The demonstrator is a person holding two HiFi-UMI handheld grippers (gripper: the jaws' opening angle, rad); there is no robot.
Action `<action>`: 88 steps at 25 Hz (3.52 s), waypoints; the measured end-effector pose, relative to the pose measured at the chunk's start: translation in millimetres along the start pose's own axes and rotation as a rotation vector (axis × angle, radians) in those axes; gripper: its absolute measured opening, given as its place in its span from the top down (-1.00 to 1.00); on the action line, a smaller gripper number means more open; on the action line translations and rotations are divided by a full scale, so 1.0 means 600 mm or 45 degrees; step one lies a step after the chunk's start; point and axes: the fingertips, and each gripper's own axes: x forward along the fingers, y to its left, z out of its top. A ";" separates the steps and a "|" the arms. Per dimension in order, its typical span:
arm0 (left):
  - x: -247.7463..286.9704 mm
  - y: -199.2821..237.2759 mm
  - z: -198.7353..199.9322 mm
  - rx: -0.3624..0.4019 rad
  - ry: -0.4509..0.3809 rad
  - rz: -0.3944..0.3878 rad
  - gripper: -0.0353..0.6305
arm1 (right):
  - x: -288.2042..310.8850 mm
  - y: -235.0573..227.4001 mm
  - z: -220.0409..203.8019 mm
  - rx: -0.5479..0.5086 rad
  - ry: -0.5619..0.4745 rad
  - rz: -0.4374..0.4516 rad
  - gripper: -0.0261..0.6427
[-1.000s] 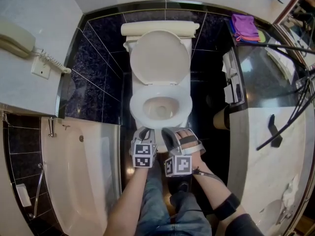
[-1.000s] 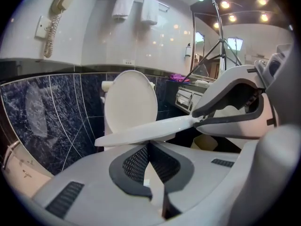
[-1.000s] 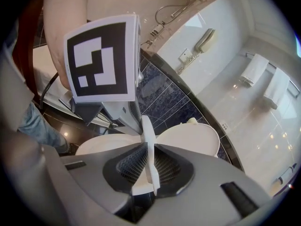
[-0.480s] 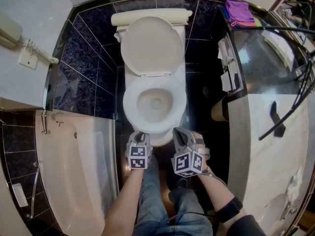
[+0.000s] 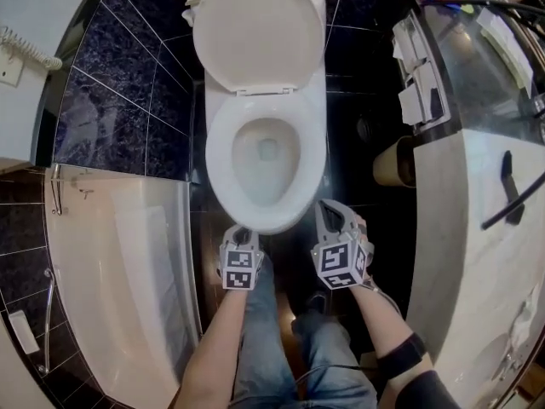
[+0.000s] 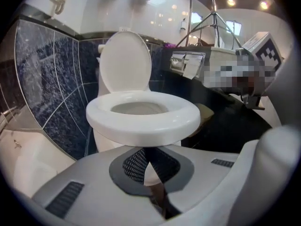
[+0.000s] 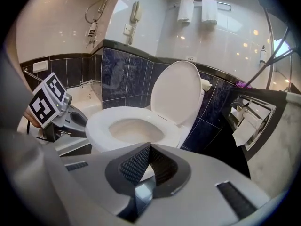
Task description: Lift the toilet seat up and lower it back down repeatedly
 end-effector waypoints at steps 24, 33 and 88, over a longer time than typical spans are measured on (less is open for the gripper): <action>0.062 0.001 -0.154 -0.024 0.245 0.028 0.93 | 0.043 -0.001 -0.050 0.019 0.054 -0.013 0.87; -0.076 -0.018 0.032 -0.003 0.097 0.044 0.93 | -0.065 -0.011 0.050 0.088 0.033 0.012 0.87; -0.653 -0.124 0.599 0.286 -0.518 0.036 0.93 | -0.463 -0.110 0.424 0.406 -0.214 0.128 0.65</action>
